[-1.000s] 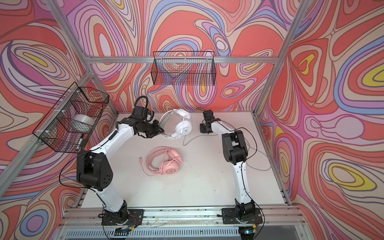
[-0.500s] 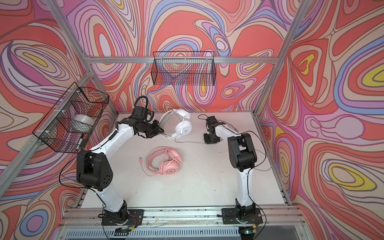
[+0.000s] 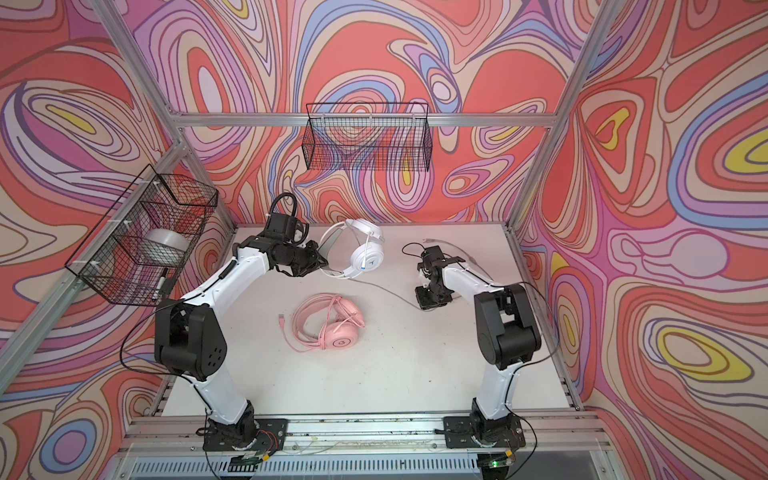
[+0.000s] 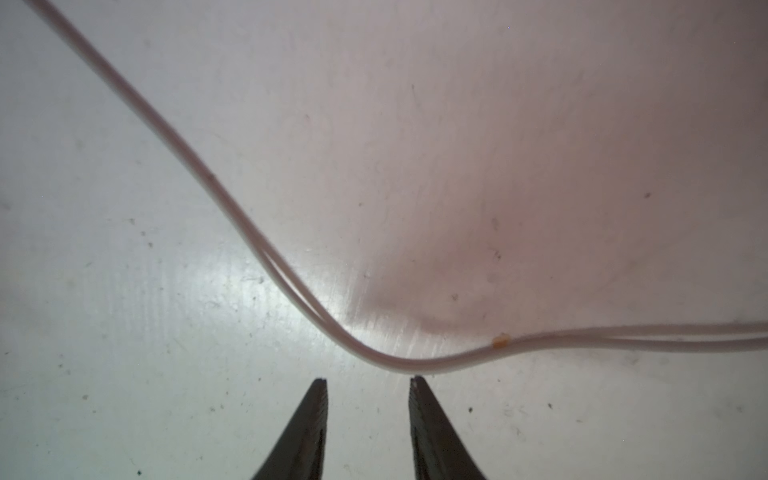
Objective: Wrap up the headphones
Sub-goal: 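Lower the open right gripper onto the grey cable and close on it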
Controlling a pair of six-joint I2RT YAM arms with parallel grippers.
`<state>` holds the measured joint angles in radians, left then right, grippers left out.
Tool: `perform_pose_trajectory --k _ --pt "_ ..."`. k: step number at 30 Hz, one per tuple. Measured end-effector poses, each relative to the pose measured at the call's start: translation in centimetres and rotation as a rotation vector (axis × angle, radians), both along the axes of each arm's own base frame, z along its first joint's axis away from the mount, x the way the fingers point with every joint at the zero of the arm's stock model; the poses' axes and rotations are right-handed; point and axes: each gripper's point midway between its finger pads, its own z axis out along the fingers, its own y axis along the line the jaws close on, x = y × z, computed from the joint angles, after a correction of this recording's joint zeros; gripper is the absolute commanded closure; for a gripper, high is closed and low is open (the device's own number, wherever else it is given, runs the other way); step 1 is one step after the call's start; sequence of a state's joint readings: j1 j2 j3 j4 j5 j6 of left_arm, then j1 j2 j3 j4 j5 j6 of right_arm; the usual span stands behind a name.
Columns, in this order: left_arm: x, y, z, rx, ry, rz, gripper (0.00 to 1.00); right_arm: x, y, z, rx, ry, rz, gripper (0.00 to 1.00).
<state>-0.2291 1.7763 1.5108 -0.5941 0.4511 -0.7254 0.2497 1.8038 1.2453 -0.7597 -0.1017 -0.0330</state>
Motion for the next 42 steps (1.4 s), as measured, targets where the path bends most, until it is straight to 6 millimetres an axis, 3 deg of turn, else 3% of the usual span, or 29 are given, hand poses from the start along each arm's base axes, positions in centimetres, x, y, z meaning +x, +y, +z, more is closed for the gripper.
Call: perform_pose_trajectory --k 4,6,13,18,32,42 --pt "0.0 0.0 -0.1 0.002 0.002 0.001 1.00 1.1 0.3 3.1 -0.014 -0.169 0.161 0.49" --pt "0.0 0.1 -0.1 0.004 0.002 0.002 1.00 1.6 0.3 3.5 -0.041 -0.209 0.246 0.48" --pt "0.1 0.1 -0.1 0.006 0.001 0.004 1.00 1.6 0.2 0.8 -0.128 -0.153 0.518 0.47" --pt "0.1 0.2 -0.1 0.006 0.001 0.005 1.00 1.9 1.2 -0.1 -0.097 -0.138 0.602 0.50" --pt "0.2 0.4 -0.2 0.010 -0.001 0.006 1.00 1.0 3.0 -1.9 -0.040 -0.092 0.655 0.60" --pt "0.1 0.5 -0.2 0.011 0.000 0.007 1.00 1.0 2.8 -3.5 -0.077 -0.054 0.629 0.73"
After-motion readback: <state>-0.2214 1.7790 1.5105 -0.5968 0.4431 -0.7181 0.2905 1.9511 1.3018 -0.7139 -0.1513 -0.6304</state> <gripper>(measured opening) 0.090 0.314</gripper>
